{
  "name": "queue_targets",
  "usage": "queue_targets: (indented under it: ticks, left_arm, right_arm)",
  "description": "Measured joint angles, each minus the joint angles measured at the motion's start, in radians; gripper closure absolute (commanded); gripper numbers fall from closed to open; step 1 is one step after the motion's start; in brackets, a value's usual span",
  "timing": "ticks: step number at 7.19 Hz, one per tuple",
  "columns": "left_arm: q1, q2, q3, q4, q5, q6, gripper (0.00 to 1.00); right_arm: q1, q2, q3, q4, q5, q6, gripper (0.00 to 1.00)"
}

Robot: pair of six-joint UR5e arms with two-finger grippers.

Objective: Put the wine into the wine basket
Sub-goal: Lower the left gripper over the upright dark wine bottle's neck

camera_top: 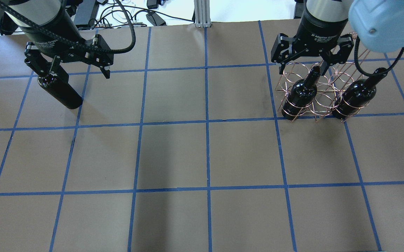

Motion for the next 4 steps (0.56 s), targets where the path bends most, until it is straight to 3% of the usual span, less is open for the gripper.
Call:
queue_targets:
  ticks: [4]
  left_arm:
    - [0.008, 0.018, -0.027, 0.014, 0.014, 0.016, 0.00]
  right_arm:
    - [0.000, 0.000, 0.000, 0.001, 0.000, 0.000, 0.00]
